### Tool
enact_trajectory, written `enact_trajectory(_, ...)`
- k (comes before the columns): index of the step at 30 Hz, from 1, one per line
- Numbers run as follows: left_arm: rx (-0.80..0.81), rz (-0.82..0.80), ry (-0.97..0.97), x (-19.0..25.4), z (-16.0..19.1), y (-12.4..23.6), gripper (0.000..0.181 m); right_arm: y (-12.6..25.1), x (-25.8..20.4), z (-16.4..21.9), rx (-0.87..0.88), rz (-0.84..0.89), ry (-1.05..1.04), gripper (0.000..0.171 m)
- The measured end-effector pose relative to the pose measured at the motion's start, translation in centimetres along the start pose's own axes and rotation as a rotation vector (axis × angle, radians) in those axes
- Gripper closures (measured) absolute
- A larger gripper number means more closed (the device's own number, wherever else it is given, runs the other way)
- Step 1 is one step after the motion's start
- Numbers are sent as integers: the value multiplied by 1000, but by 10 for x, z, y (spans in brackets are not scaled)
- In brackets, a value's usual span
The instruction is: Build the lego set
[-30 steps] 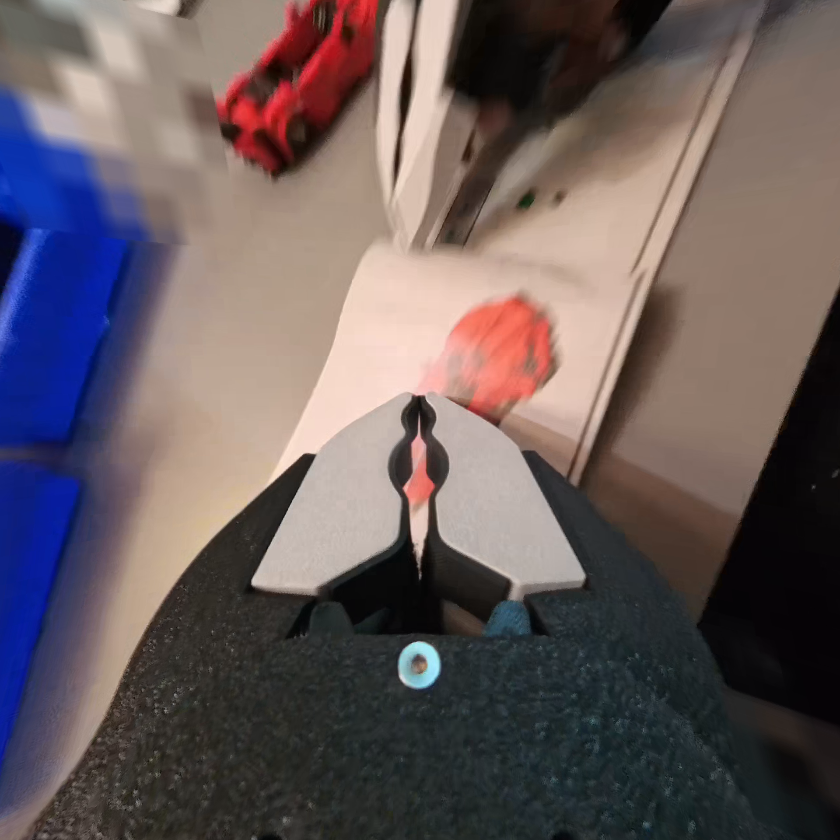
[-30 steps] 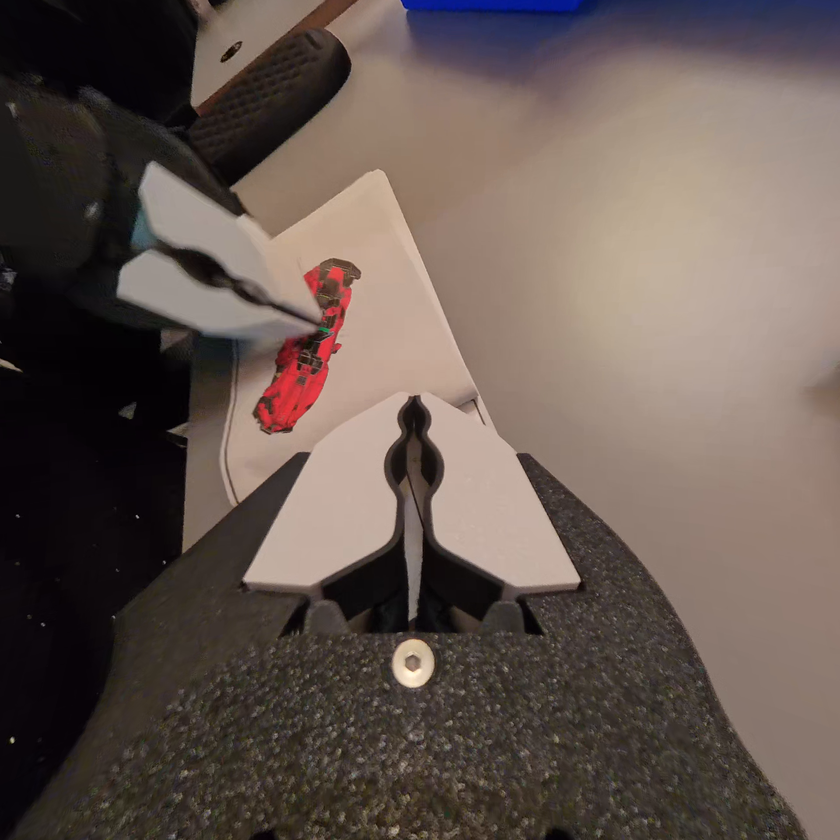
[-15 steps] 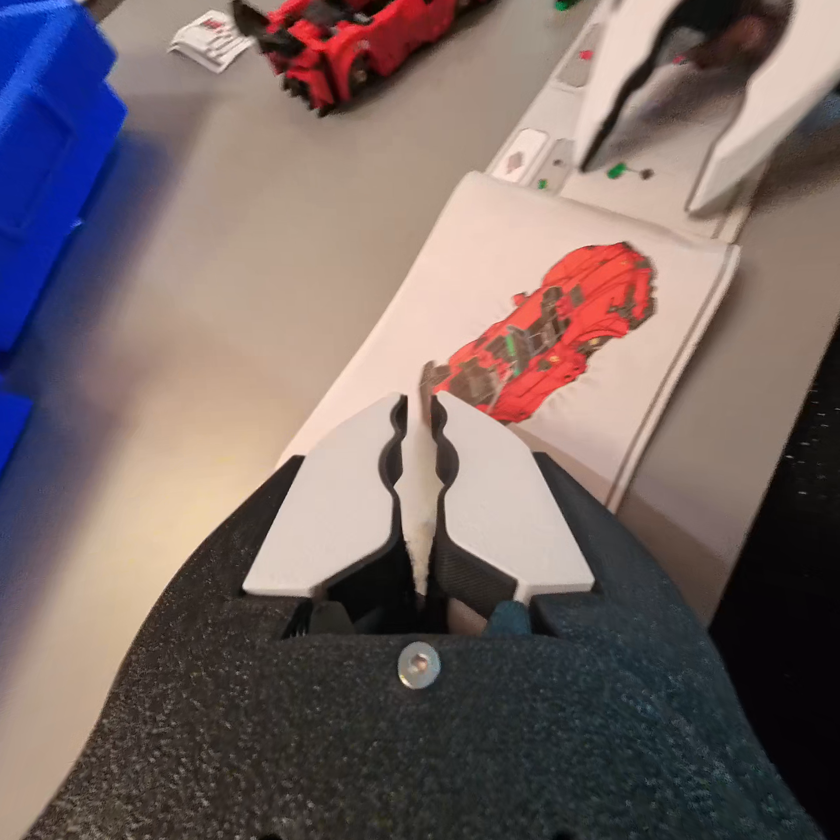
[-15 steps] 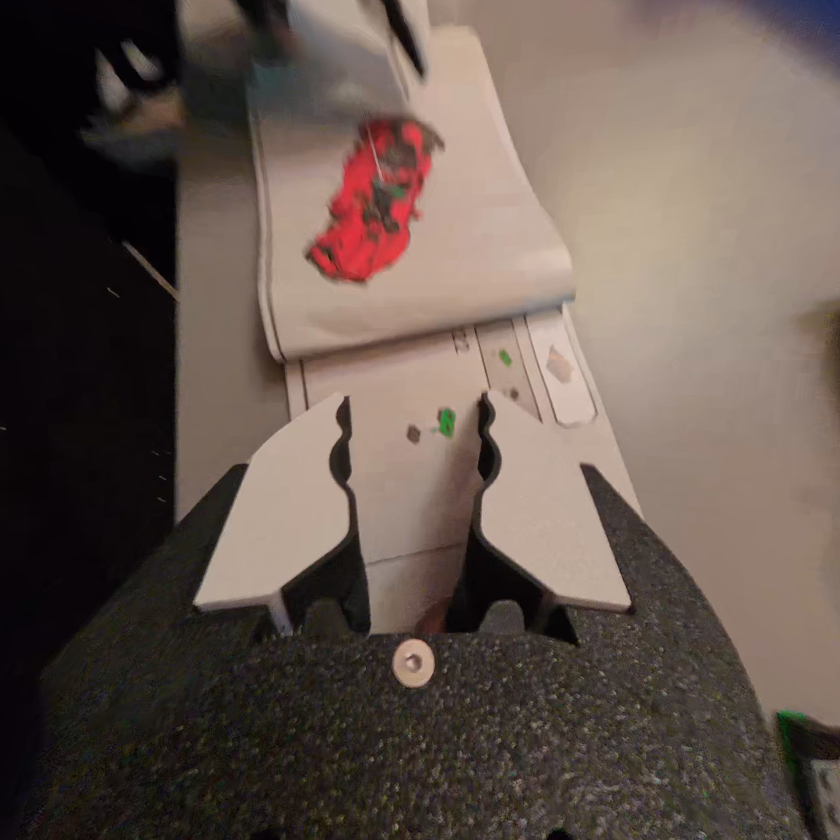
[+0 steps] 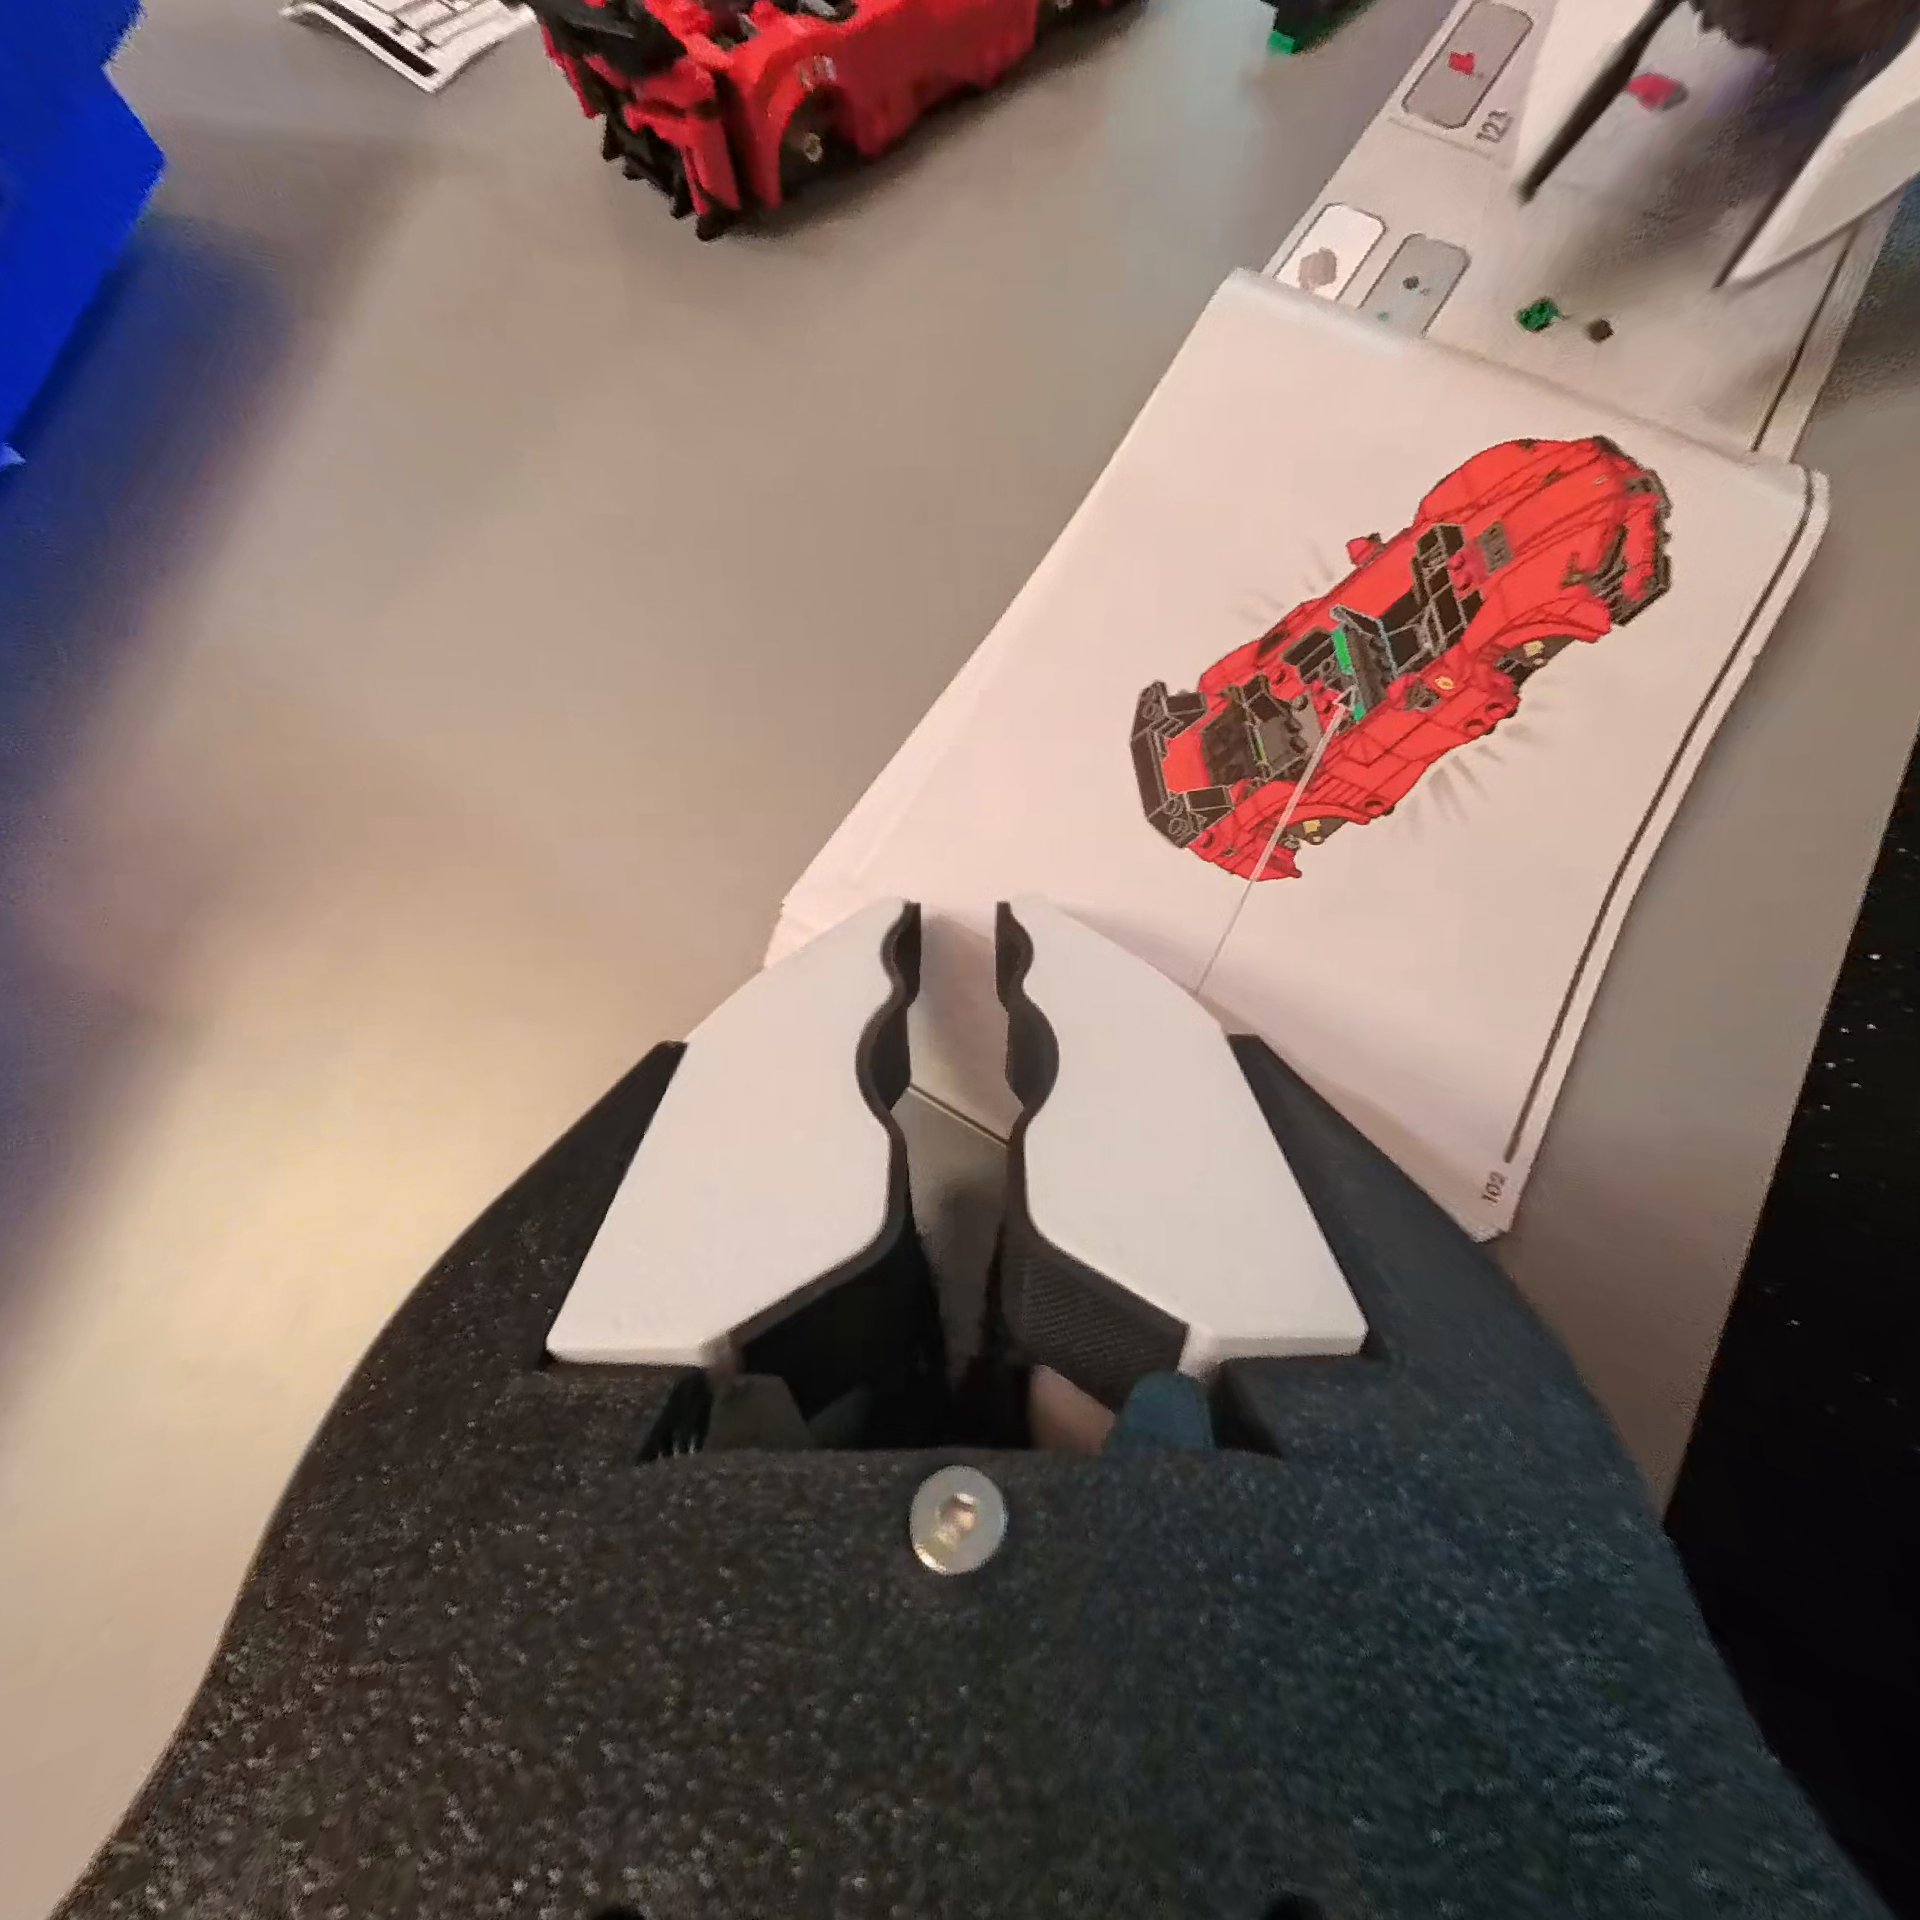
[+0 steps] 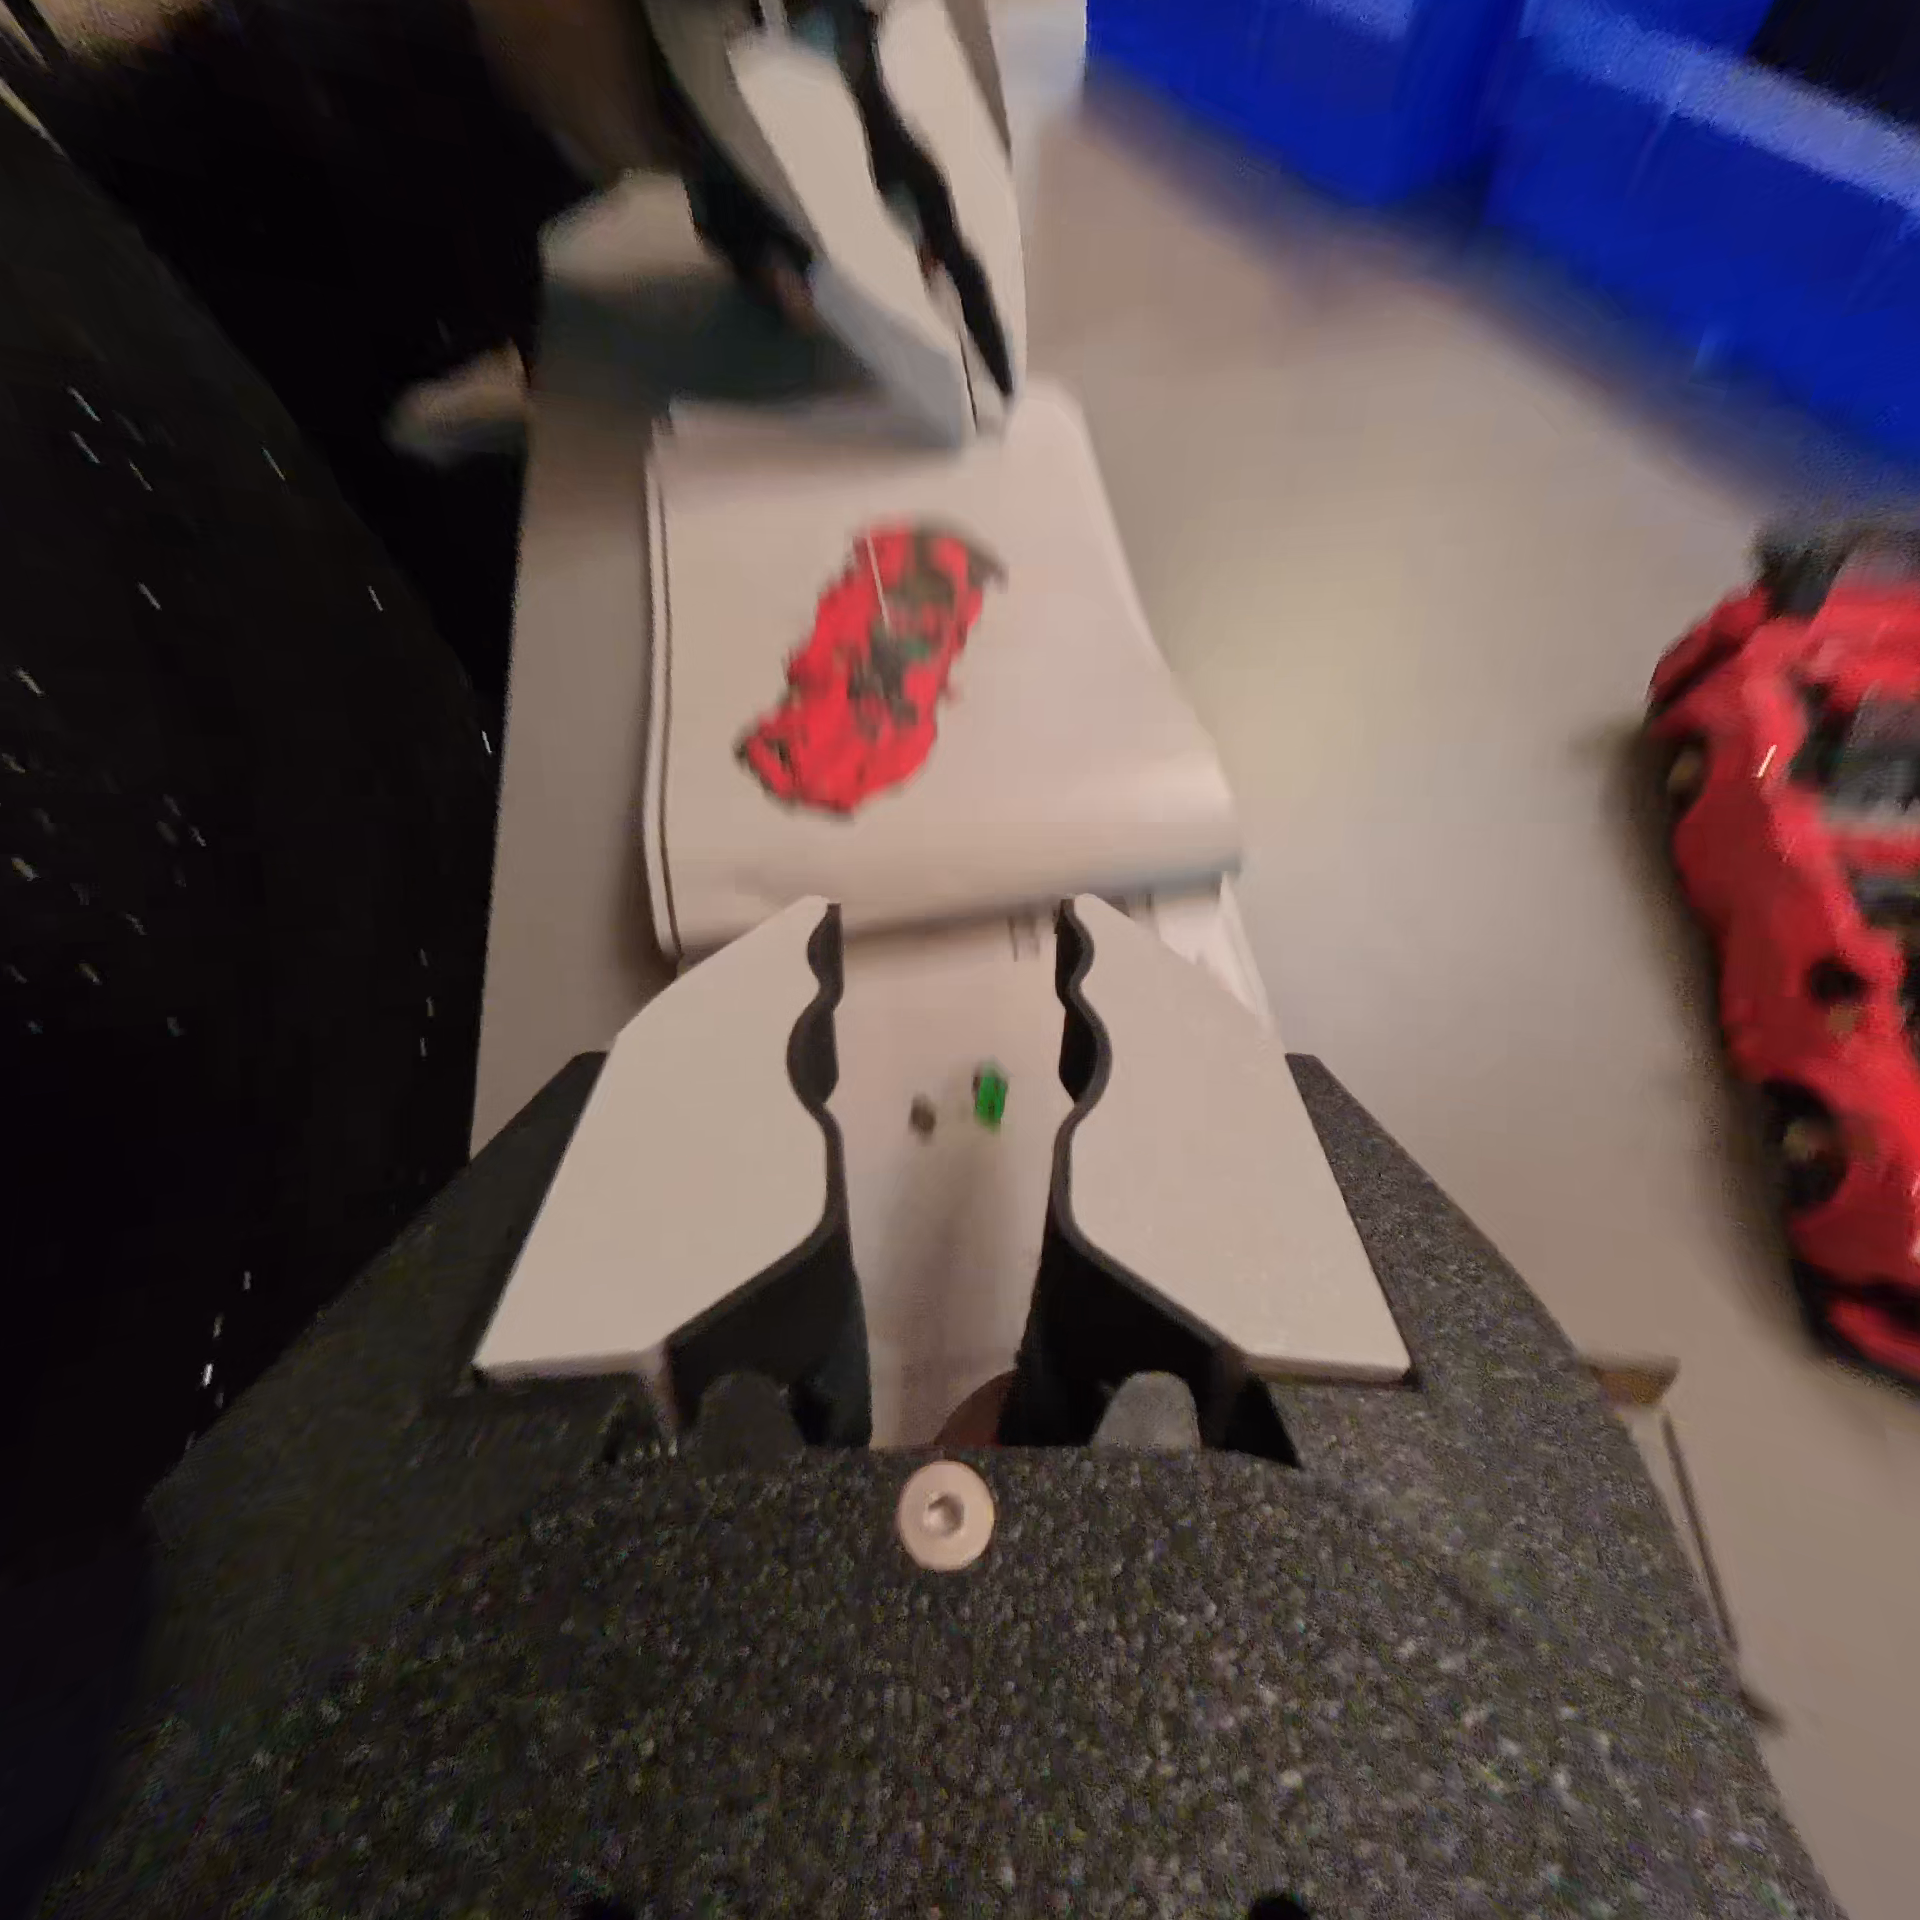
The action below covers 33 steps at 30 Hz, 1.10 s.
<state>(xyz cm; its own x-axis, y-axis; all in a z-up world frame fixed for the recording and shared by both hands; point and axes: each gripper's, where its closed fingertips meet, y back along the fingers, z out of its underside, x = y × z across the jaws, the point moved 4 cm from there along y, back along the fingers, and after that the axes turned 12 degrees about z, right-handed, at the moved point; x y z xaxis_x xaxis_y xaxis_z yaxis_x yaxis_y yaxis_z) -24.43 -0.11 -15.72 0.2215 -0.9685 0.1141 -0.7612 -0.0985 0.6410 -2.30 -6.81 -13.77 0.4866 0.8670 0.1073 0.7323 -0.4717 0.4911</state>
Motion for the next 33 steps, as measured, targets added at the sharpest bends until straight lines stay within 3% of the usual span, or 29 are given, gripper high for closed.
enact_trajectory(1,7,-9,-6,-2,-2,2,168,-2,-1,-10,63,-6,10,132)
enact_trajectory(5,32,-18,-28,-13,-11,6,168,-24,-7,-18,75,-53,75,127)
enact_trajectory(9,6,-4,-14,-25,-10,-2,168,-43,-11,-2,-81,-89,104,127)
enact_trajectory(26,10,30,66,-30,-4,-8,164,-45,-12,-2,-87,-44,120,125)
enact_trajectory(30,12,33,82,-31,-4,-8,161,-5,11,-20,-2,61,18,127)
enact_trajectory(33,12,39,88,-32,-4,-9,161,46,66,-7,-194,276,-95,146)
